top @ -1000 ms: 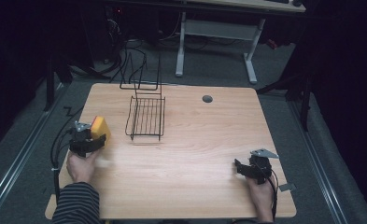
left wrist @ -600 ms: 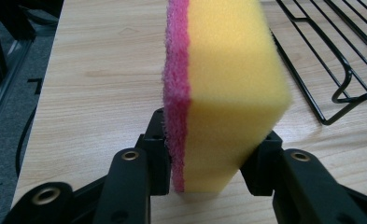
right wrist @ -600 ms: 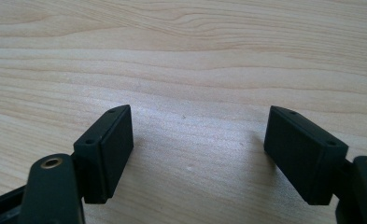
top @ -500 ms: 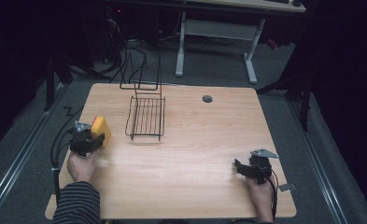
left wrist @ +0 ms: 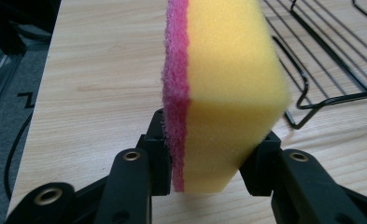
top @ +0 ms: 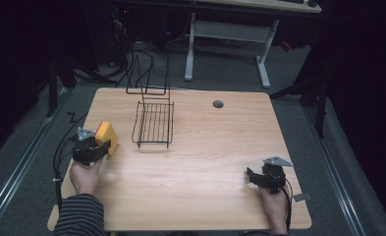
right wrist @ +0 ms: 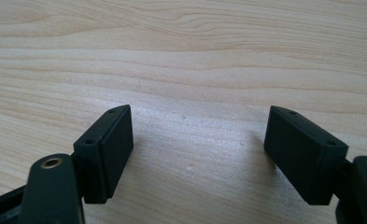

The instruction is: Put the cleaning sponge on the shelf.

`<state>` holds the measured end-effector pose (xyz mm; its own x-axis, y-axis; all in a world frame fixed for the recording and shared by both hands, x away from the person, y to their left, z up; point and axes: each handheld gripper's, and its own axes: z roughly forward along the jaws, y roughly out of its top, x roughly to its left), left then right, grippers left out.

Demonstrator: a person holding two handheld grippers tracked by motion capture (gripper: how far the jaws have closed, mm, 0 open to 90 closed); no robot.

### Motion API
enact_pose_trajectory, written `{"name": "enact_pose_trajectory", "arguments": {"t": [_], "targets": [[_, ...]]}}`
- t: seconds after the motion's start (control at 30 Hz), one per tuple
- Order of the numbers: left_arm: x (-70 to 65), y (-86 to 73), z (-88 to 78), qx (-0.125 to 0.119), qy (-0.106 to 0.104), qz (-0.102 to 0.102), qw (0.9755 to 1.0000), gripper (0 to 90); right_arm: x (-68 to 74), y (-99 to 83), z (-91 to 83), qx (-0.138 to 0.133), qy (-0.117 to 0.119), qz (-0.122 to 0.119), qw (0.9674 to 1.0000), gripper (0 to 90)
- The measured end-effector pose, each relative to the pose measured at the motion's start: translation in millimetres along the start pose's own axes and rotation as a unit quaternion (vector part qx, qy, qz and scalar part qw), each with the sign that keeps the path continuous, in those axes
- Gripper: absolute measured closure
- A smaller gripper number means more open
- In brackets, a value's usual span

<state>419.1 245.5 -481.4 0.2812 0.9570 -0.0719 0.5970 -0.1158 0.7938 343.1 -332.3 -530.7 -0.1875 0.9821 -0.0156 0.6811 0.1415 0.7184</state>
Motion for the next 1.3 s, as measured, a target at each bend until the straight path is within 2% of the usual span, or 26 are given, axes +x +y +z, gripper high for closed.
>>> {"name": "enact_pose_trajectory", "arguments": {"t": [0.23, 0.5, 0.83, 1.03, 1.3], "targets": [[-0.8, 1.3, -9.5, -0.004, -0.009, 0.0, 1.0, 61.2, 0.0, 0.0, 0.0, 0.0, 0.0, 0.0, 1.0, 24.1], [-10.3, 8.4, -23.1, -0.011, -0.015, 0.024, 0.9995, 61.2, -0.1, 0.0, 0.1, -0.001, 0.0, -0.001, 1.0, 24.1], [-16.7, 11.9, -35.2, -0.007, -0.032, 0.039, 0.9987, 61.4, 0.0, 0.0, 0.1, -0.001, 0.0, -0.002, 1.0, 24.1], [-21.6, 18.6, -41.1, -0.009, -0.047, 0.049, 0.9977, 61.4, 0.0, 0.0, 0.1, -0.001, 0.0, -0.002, 1.0, 24.1], [-34.3, 27.1, -40.8, -0.003, -0.069, 0.072, 0.995, 61.4, 0.0, 0.0, 0.1, -0.001, 0.0, -0.002, 1.0, 24.1]]}}
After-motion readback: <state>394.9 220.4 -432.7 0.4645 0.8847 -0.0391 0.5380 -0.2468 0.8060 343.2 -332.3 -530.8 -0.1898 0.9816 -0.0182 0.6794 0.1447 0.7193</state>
